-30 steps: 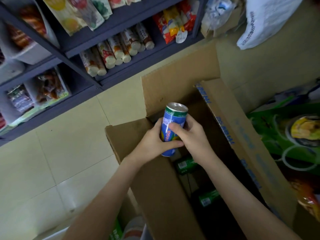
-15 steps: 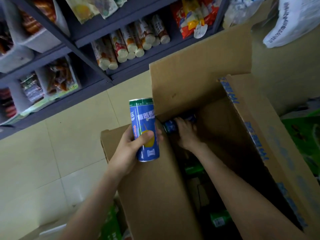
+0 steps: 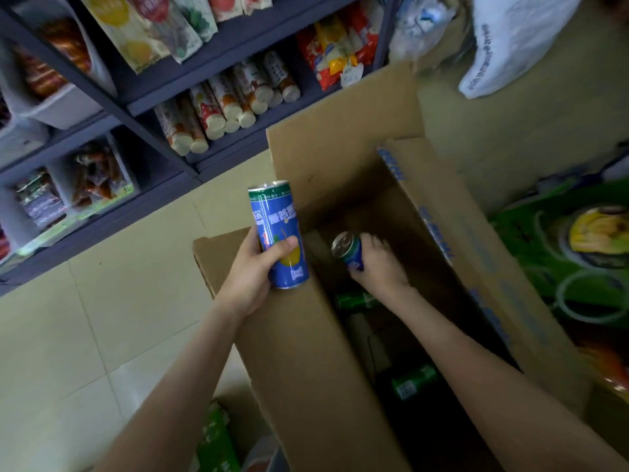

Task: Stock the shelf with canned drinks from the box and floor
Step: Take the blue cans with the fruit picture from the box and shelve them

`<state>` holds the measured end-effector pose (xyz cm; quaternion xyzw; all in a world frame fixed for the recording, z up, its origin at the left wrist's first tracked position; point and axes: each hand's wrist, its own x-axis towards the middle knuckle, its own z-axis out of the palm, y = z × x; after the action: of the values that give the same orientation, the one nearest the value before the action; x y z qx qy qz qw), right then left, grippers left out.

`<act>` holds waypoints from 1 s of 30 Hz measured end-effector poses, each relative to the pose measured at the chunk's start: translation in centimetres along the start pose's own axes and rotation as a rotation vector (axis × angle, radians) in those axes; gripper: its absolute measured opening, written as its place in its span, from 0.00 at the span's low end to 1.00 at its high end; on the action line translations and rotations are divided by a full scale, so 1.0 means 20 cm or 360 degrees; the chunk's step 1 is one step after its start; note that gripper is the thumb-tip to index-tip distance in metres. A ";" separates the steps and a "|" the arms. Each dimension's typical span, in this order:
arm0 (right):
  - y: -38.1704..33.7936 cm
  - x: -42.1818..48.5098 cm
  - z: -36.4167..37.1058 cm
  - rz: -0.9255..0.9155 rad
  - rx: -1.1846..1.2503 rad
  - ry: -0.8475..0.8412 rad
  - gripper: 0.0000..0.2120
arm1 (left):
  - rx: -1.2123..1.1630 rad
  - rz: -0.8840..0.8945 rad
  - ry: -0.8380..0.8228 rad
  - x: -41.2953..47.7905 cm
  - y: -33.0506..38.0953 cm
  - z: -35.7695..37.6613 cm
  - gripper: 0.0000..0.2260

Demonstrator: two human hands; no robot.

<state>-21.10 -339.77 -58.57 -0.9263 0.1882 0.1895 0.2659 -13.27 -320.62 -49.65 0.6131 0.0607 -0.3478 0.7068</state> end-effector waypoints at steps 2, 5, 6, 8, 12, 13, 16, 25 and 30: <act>-0.04 -0.20 -0.19 0.0051 0.0345 0.0197 0.29 | -0.0073 0.0013 -0.0094 -0.08 0.07 0.11 0.20; -0.09 -0.51 -0.48 0.0157 0.0934 0.0489 0.23 | -0.0133 0.0041 -0.0312 -0.25 0.21 0.34 0.29; -0.09 -0.63 -0.59 0.0194 0.1138 0.0550 0.21 | -0.0140 0.0051 -0.0394 -0.32 0.25 0.43 0.32; -0.08 -0.88 -0.78 0.0182 0.1492 0.0644 0.17 | -0.0114 0.0065 -0.0559 -0.48 0.32 0.61 0.32; 0.04 -1.46 -1.12 0.0024 0.1838 0.0820 0.14 | -0.0035 0.0077 -0.0970 -0.87 0.39 1.01 0.27; 0.07 -1.60 -1.20 -0.0006 0.1836 0.0895 0.16 | -0.0022 0.0075 -0.1091 -0.96 0.40 1.11 0.25; 0.17 -2.02 -1.40 -0.0091 0.1763 0.1131 0.22 | 0.0058 0.0066 -0.1388 -1.22 0.42 1.40 0.27; 0.34 -2.95 -2.00 -0.0121 0.1462 0.1641 0.30 | 0.0248 0.0318 -0.1821 -1.80 0.72 2.30 0.30; 0.31 -3.30 -2.36 0.0018 0.1091 0.1720 0.22 | 0.0249 0.0538 -0.2059 -1.94 0.93 2.62 0.38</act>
<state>-68.53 -354.88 5.74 -0.7526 0.3506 -0.3737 0.4136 -49.67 -351.99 -1.85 0.3315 -0.4971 -0.5330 0.5990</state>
